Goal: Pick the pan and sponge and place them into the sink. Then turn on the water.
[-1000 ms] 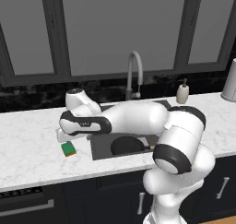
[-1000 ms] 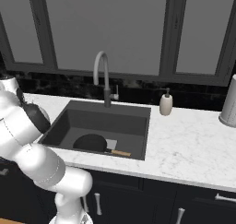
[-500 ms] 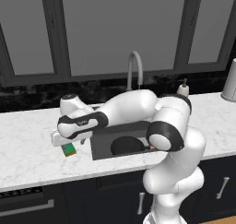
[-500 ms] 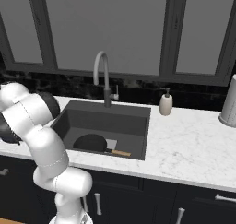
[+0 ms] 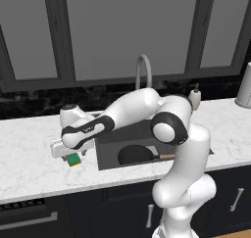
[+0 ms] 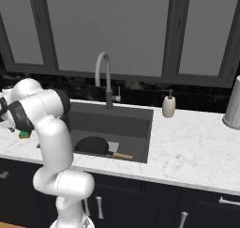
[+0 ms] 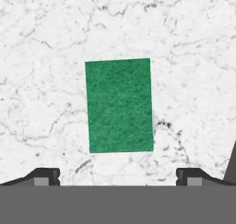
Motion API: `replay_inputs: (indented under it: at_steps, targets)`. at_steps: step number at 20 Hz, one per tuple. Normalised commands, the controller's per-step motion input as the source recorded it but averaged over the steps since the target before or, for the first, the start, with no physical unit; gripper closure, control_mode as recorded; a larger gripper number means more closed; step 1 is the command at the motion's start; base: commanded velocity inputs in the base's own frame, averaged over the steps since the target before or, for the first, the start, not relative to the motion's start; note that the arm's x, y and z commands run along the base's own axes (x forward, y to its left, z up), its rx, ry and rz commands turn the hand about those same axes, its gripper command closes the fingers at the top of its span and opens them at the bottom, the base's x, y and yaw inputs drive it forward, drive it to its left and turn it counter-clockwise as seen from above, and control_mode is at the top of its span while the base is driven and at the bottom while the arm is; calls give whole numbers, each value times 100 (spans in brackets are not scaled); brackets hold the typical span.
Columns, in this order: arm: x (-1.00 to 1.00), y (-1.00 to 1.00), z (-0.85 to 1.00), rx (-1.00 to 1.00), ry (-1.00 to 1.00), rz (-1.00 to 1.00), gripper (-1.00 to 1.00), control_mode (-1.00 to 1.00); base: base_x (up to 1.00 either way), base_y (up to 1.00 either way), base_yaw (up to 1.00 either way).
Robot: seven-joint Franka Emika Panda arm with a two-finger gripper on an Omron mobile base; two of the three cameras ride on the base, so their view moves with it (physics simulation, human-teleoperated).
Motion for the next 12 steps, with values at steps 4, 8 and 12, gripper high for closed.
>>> replay_inputs:
  at_steps: [4,8,12]
  targets:
    - [13,2,-21,0,0,0,-100,-100,0,0,0]
    - [18,0,-17,0,0,0,-100,-100,0,0,0]
    - [18,0,-24,0,0,0,-100,-100,0,0,0]
